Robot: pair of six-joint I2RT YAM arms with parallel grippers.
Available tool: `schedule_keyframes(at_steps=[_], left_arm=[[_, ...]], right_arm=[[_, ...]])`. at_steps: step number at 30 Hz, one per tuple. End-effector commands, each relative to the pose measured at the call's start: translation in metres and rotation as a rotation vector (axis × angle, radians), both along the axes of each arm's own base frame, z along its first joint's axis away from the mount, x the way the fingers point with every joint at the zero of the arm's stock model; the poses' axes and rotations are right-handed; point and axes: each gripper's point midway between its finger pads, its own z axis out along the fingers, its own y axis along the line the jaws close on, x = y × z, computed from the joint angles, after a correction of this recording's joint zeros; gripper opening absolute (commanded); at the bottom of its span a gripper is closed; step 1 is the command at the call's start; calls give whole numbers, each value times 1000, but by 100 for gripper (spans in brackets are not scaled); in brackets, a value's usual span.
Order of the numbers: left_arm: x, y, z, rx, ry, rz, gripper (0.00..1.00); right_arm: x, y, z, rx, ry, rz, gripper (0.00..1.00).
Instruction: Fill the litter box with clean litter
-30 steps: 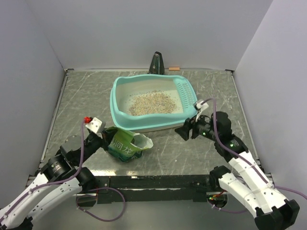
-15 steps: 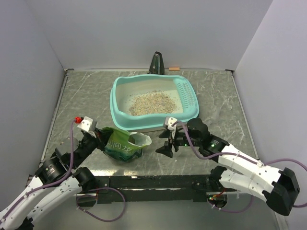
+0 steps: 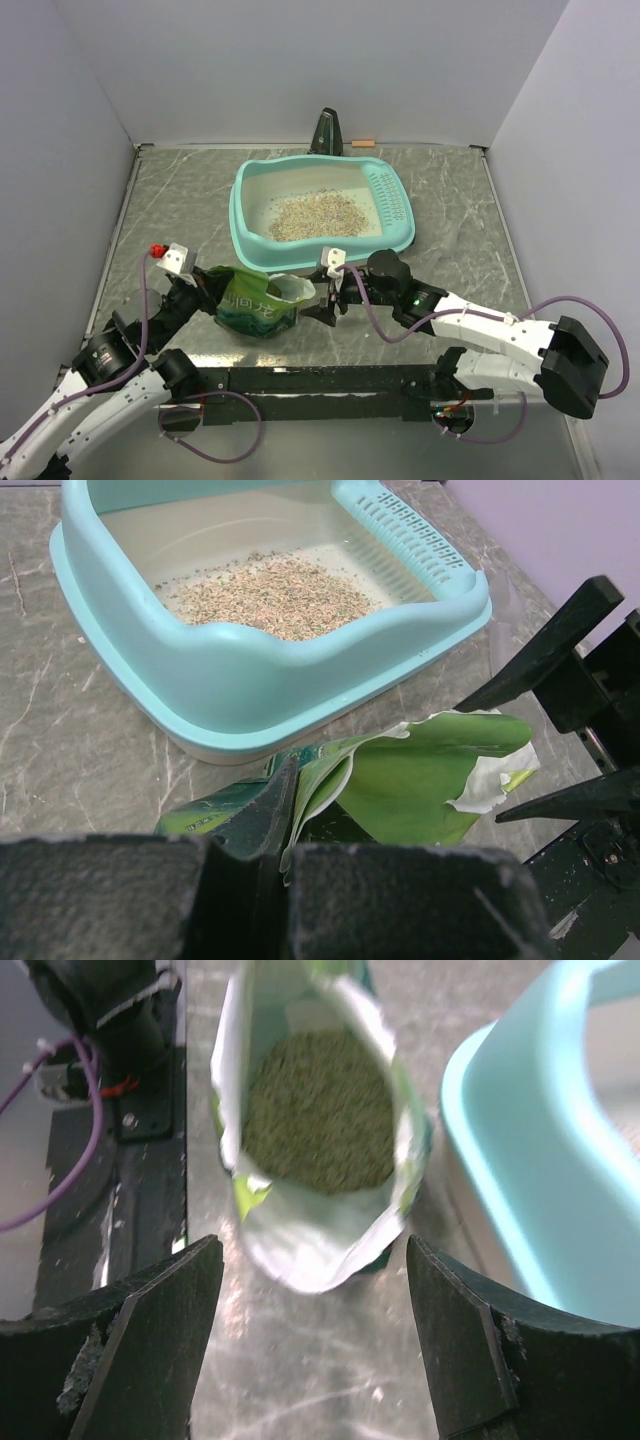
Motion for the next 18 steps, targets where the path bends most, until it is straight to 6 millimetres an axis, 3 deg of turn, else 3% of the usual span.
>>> schedule_keyframes(at_steps=[1,5,8,11,12,13,17,18], left_arm=[[0,10,49,-145,-103,45,1],[0,11,47,-141,-102,49,1],[0,12,47,-138,-102,56,1],[-1,14,49,-140,-106,62,1],[0,15,48,-137,-105,65,1],[-1,15,48,-138,-104,66,1],[-5,11,52,-151,-114,29,1],[-6,8,57,-163,-127,11,1]], right_arm=[[7,19,53,153,-116,21,80],[3,25,60,177,-98,48,79],[1,28,59,178,-88,61,72],[1,28,57,176,-83,58,45],[2,27,57,173,-82,53,17],[2,27,54,158,-72,47,1],[6,20,51,132,-70,3,0],[10,12,63,156,-99,-40,0]])
